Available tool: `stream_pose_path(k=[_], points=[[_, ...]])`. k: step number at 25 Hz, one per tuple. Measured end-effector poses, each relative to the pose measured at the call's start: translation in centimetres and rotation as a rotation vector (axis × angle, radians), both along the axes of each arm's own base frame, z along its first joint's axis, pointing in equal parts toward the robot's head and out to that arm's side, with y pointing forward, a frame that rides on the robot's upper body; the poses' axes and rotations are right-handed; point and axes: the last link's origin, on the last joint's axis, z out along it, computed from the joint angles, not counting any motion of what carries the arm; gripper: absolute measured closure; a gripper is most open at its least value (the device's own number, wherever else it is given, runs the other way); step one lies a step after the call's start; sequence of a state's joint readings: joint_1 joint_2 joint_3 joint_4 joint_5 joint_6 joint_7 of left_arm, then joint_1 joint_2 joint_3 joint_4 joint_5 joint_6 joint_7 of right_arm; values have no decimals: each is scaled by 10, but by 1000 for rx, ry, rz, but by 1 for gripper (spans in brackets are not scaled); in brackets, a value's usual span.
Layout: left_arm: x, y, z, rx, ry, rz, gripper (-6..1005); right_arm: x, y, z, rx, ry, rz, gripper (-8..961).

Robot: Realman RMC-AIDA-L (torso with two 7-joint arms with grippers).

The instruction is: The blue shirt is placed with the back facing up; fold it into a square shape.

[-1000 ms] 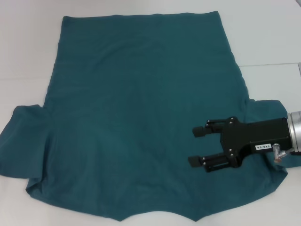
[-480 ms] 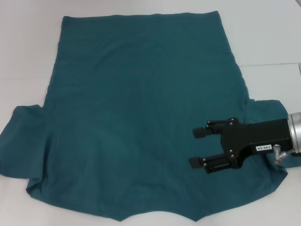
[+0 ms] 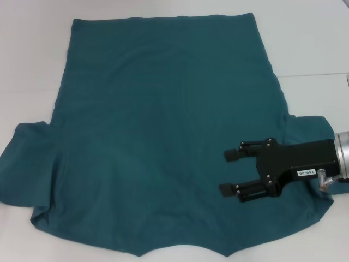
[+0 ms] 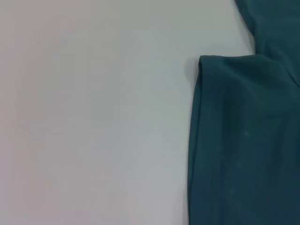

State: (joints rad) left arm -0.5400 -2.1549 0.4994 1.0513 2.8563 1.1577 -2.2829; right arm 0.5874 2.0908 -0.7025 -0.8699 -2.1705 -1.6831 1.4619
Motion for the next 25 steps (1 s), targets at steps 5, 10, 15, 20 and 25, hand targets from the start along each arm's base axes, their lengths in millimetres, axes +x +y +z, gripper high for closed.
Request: stream_pose_path(k=[5, 10, 15, 20, 25], points=[[3, 1, -4, -18, 3, -10, 617, 1, -1, 0, -1, 1, -4, 69], [5, 3, -5, -19, 2, -14, 730, 1, -1, -1, -2, 2, -4, 69], [9, 6, -6, -18, -3, -23, 844, 0, -1, -1, -1, 1, -1, 68], [13, 10, -9, -22, -12, -30, 928, 0, -1, -1, -1, 2, 0, 69], [16, 12, -9, -24, -18, -38, 946, 0, -1, 0, 6, 15, 0, 69]])
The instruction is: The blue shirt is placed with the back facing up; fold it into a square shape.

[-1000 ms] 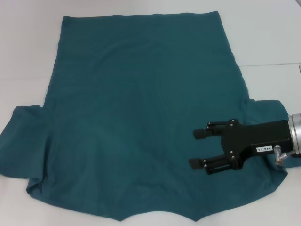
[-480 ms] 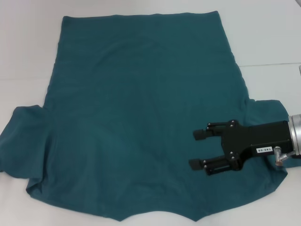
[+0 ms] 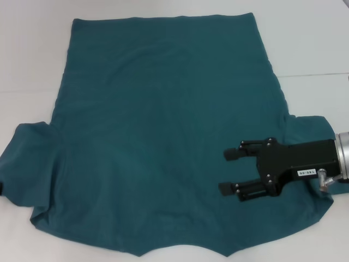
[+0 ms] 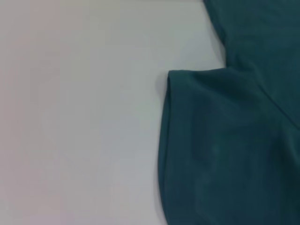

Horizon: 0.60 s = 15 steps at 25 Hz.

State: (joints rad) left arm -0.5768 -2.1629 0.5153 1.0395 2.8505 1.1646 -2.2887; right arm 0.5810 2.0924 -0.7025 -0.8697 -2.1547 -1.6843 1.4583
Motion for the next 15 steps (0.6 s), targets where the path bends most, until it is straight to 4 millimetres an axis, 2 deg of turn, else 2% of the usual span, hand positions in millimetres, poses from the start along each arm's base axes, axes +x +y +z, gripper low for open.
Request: stream_pose_path(k=[8, 15], points=[[22, 10, 6, -7, -30, -52, 949, -1, 0, 0, 3, 6, 2, 69], [44, 20, 3, -33, -76, -110, 950, -1, 0, -1, 3, 15, -2, 69]])
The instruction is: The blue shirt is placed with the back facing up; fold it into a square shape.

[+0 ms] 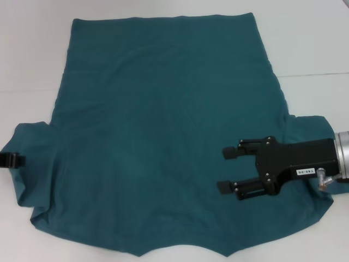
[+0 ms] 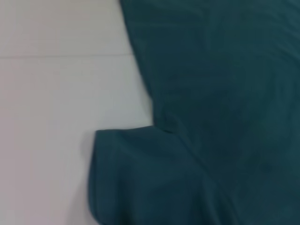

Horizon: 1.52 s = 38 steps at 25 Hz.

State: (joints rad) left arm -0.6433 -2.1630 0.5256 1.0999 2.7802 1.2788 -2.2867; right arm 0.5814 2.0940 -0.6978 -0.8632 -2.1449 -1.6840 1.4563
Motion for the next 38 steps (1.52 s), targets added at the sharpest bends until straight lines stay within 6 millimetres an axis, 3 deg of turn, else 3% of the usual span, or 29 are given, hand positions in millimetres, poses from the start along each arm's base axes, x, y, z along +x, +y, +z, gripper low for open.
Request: stream_pose_path(k=[14, 20, 26, 35, 38], points=[[43, 8, -39, -135, -114, -119, 943, 4, 0, 3, 38, 31, -20, 69], [47, 9, -55, -173, -126, -128, 940, 11, -1, 5, 70, 34, -38, 69], [38, 6, -32, -134, -72, -116, 937, 12, -1, 6, 73, 33, -40, 69], [1, -8, 3, -34, 0, 14, 933, 7, 2, 5, 77, 26, -21, 69], [-9, -13, 6, -38, 33, 46, 847, 5, 3, 4, 67, 27, -14, 69]])
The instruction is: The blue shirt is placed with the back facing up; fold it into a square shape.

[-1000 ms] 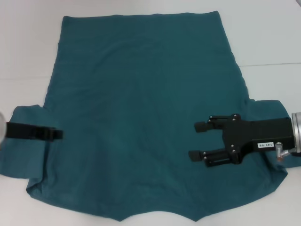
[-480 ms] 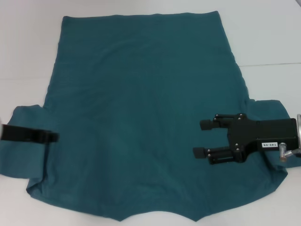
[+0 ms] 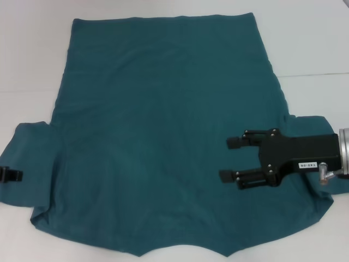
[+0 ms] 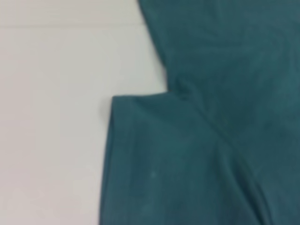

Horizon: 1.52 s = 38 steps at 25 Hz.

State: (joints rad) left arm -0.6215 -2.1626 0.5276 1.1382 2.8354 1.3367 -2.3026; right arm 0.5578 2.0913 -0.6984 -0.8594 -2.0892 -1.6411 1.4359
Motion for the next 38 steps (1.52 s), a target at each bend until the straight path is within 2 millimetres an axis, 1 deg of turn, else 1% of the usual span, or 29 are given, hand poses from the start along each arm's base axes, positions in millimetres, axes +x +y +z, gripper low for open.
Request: stream_pose_path(k=[3, 8, 11, 29, 38], points=[[-5, -3, 0, -5, 20, 13, 761, -3, -1, -2, -22, 1, 14, 69], [-12, -5, 4, 20, 36, 25, 564, -5, -3, -5, -47, -8, 27, 68], [-16, -7, 5, 29, 46, 32, 347, -5, -4, -5, -48, -8, 25, 68], [-33, -20, 10, 48, 65, 70, 352, -4, -4, -6, -48, -6, 22, 68], [-35, -19, 9, 56, 76, 66, 353, -6, -4, -6, -50, -4, 26, 68]])
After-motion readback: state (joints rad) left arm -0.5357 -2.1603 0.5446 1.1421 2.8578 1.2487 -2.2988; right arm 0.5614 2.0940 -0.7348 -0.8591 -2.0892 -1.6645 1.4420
